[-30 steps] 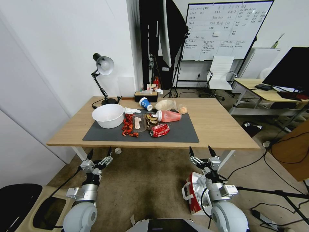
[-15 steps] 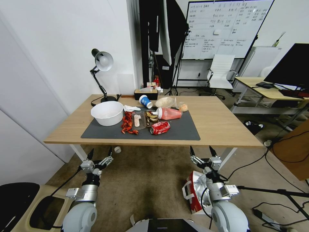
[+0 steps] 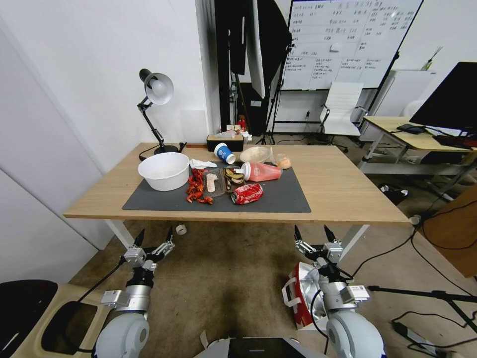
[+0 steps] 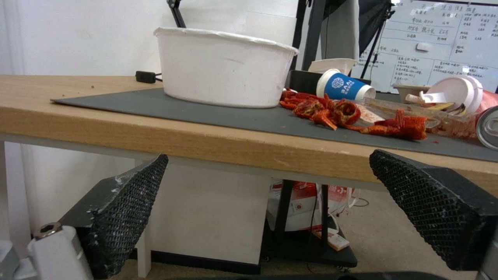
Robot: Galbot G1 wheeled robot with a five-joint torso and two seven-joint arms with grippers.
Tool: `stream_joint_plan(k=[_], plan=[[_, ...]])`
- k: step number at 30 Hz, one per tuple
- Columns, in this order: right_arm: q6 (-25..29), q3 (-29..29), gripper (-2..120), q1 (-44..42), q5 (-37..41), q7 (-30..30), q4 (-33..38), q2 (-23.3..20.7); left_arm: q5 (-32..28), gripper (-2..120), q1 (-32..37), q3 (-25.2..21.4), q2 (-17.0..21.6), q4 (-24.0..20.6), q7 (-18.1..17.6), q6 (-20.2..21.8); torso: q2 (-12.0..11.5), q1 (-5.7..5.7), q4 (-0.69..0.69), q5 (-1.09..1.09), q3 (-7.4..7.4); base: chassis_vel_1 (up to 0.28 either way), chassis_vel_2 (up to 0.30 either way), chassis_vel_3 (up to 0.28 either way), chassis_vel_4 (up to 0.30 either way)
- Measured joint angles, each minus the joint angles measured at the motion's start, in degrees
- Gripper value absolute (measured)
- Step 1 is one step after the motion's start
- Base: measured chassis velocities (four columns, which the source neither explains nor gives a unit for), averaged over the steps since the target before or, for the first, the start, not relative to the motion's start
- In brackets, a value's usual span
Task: Pick up the food delivery bag from the floor and place it on the table.
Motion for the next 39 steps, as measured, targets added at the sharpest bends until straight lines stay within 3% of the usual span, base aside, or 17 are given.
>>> stream_joint_plan(k=[11,39], plan=[[-0.26,-0.16,100,0.58,0.31,0.09,-0.39,-0.31,0.3,100,0.3,-0.02,-0.2,-0.54,0.24,0.19,-3.73,-1.55,0.0,0.0,-2.18,0.0,0.0,0.0,0.0],[-0.3,0.6,100,0.11,0.87,0.11,-0.09,-0.29,-0.16,100,0.1,0.21,-0.1,-0.2,0.58,0.23,-10.4,-4.19,0.0,0.0,-6.21,0.0,0.0,0.0,0.0]])
